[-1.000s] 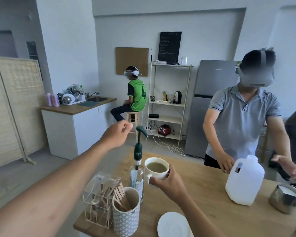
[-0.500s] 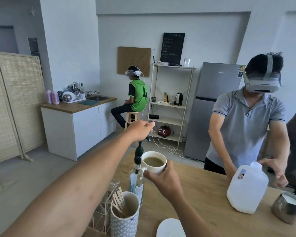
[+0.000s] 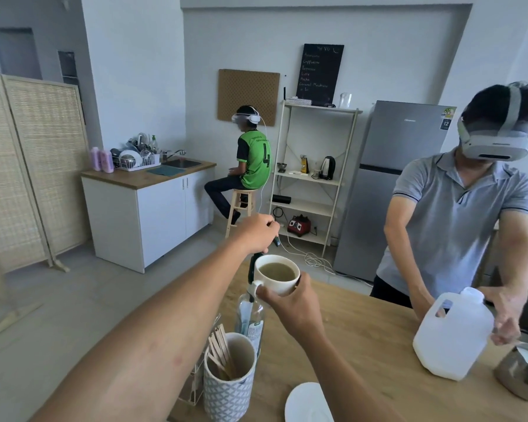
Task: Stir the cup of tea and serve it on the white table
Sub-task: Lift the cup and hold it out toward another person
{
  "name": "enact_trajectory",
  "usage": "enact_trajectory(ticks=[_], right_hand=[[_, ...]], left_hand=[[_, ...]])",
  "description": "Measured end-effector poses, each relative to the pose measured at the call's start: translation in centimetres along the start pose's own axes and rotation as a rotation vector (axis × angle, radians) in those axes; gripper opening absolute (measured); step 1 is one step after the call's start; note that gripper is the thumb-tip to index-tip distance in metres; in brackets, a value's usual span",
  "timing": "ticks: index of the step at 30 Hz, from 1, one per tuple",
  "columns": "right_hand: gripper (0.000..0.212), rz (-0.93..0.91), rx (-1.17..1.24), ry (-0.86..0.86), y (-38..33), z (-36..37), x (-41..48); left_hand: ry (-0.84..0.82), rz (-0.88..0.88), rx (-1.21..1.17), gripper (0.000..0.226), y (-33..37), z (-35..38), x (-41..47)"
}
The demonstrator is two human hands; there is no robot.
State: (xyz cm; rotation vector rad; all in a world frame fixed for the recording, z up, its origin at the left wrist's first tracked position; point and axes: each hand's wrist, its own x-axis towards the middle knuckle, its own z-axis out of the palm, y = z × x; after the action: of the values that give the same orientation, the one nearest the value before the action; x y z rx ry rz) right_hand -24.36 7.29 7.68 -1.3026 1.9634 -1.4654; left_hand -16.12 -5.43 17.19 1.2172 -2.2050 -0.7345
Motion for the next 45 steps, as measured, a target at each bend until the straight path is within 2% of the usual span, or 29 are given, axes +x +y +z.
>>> enact_trajectory(ticks=[11,26,34,45], right_hand=[[0.069,0.010,-0.046,0.027,0.4,-0.2,0.0],[0.074,0.009,-0.023,0.030,0.2,-0.3,0.5],[0.076,-0.010,-0.021,0.030,0.3,0.4,0.7],[0.074,-0.010,-0.020,0.052,0.6,0.4,1.0]], left_hand=[[0.030,0.025,0.021,0.028,-0.1,0.3,-0.7],[0.066,0.068,0.094,0.036,0.1,0.5,-0.7],[0.027,0.062,0.095,0.026,-0.2,0.5,-0.3],[0.018,0.068,0.161,0.026,-0.3,0.7,-0.5]])
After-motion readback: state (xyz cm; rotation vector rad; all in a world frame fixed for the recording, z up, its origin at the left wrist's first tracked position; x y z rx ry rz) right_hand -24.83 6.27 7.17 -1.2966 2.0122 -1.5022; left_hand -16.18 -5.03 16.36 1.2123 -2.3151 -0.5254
